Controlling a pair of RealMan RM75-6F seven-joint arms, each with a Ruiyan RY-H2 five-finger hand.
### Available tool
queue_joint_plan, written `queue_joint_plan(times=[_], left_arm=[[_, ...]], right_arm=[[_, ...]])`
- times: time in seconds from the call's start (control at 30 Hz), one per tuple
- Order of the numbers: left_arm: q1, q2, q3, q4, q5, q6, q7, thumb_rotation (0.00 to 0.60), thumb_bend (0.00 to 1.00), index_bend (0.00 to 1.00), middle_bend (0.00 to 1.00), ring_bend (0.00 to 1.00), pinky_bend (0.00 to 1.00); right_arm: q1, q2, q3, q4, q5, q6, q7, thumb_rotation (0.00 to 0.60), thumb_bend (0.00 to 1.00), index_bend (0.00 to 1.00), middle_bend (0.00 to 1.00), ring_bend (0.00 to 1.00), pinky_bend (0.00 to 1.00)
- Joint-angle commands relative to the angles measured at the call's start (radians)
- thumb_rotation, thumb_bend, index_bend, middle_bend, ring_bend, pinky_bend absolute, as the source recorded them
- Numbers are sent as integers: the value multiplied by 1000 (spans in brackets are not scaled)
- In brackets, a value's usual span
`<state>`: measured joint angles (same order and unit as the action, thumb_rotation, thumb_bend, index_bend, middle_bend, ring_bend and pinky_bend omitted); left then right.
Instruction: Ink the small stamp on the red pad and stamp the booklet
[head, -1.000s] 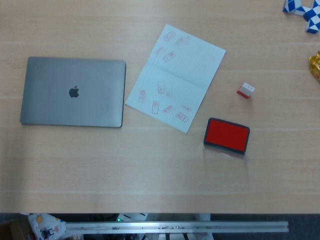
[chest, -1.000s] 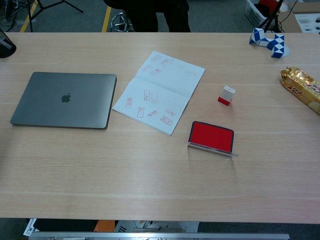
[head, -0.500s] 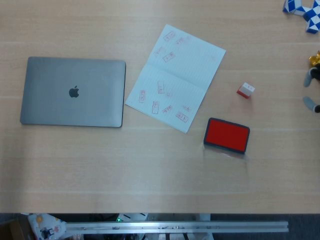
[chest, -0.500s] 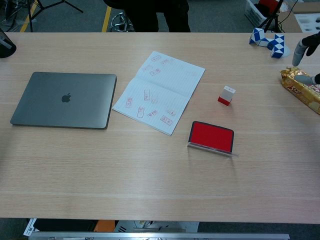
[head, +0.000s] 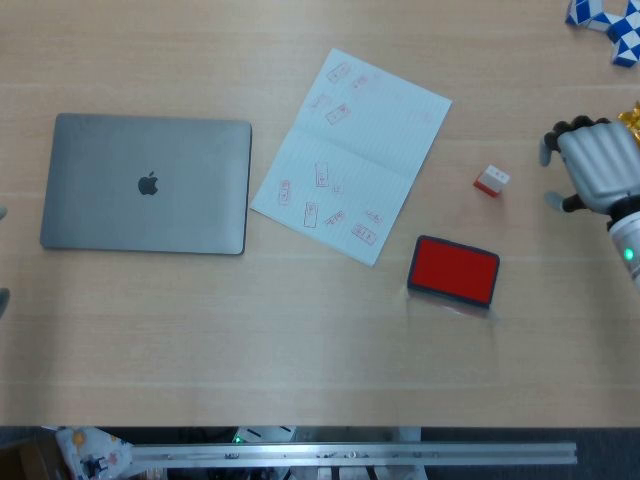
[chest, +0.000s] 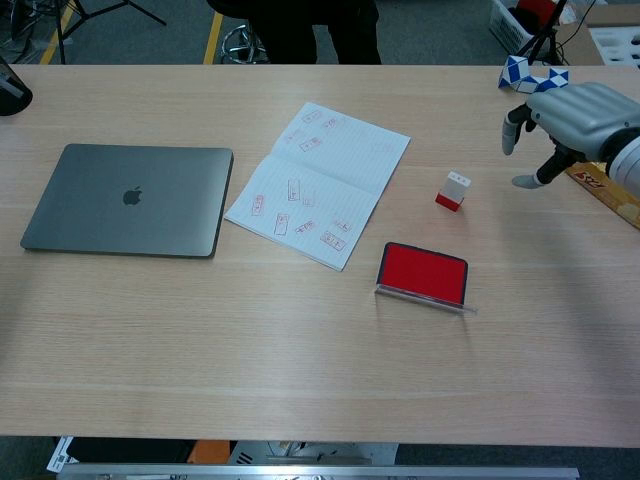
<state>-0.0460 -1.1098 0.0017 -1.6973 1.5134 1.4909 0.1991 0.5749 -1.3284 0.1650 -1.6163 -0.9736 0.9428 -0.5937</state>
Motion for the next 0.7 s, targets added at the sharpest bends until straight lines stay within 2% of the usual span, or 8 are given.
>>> queue_joint_plan(times=[0.03,0.47,0.7], left_arm=[[0,1,2,-2,-1,-4,4,600,203,169,240,246,149],[-6,9,7,1,-6,-24,-4,600,202,198,240,246,149],[-11,4,6,8,-11,-33,3,600,203,208,239,246,149]], right_arm=[[49,-48,-6,53,52,-36,-48,600,156,487,402,304,403],[159,-157,-30,171,217,-75,-141,600,157,488,402,299,403],[195,-192,-50,214,263,-83,-164,600,157,488,402,298,402]])
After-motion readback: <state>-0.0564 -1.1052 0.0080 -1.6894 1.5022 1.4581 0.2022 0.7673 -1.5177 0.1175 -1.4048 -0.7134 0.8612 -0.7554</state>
